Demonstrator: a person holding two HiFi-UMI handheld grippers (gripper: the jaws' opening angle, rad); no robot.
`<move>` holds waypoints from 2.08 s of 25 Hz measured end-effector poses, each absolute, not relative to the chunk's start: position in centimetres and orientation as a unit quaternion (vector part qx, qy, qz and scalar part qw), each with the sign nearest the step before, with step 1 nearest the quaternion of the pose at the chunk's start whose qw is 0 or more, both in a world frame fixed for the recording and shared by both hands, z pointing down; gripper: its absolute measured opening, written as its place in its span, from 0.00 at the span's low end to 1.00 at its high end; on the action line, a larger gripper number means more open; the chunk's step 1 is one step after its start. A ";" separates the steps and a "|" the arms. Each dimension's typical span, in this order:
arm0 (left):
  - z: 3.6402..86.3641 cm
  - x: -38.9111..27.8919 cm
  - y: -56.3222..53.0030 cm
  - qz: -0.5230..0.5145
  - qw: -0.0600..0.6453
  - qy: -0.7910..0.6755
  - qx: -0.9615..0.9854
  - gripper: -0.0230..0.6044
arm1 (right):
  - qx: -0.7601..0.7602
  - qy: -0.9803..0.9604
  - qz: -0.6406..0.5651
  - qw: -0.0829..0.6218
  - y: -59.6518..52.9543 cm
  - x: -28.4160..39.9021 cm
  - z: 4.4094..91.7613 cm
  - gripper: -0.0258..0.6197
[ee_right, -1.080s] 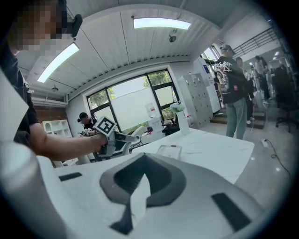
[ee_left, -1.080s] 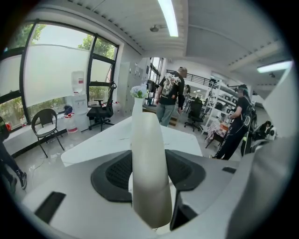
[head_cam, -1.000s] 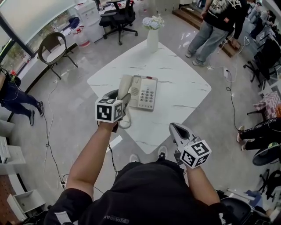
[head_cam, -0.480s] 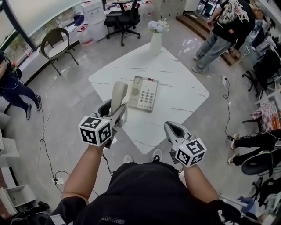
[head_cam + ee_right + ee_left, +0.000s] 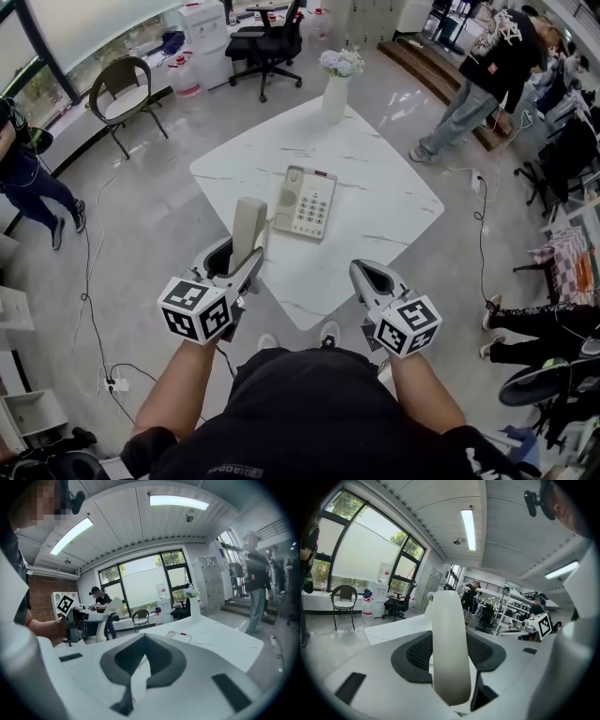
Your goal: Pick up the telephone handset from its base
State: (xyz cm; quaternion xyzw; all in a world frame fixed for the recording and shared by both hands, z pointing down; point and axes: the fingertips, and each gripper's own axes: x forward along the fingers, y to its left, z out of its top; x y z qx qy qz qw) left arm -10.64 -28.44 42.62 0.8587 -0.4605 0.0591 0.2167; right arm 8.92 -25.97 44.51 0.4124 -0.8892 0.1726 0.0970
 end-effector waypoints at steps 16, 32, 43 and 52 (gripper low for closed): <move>41.0 -8.8 -27.4 0.065 0.203 -0.442 0.871 0.39 | 0.426 -0.884 0.180 0.070 -26.0 9.9 44.2 0.04; 40.8 -8.8 -27.9 0.065 0.198 -0.444 0.871 0.39 | 0.430 -0.882 0.179 0.065 -26.5 10.0 44.3 0.04; 40.8 -8.5 -27.6 0.069 0.196 -0.445 0.871 0.39 | 0.427 -0.884 0.181 0.066 -26.3 10.1 44.4 0.04; 40.9 -8.5 -27.7 0.070 0.195 -0.444 0.872 0.39 | 0.428 -0.883 0.181 0.065 -26.3 10.1 44.7 0.04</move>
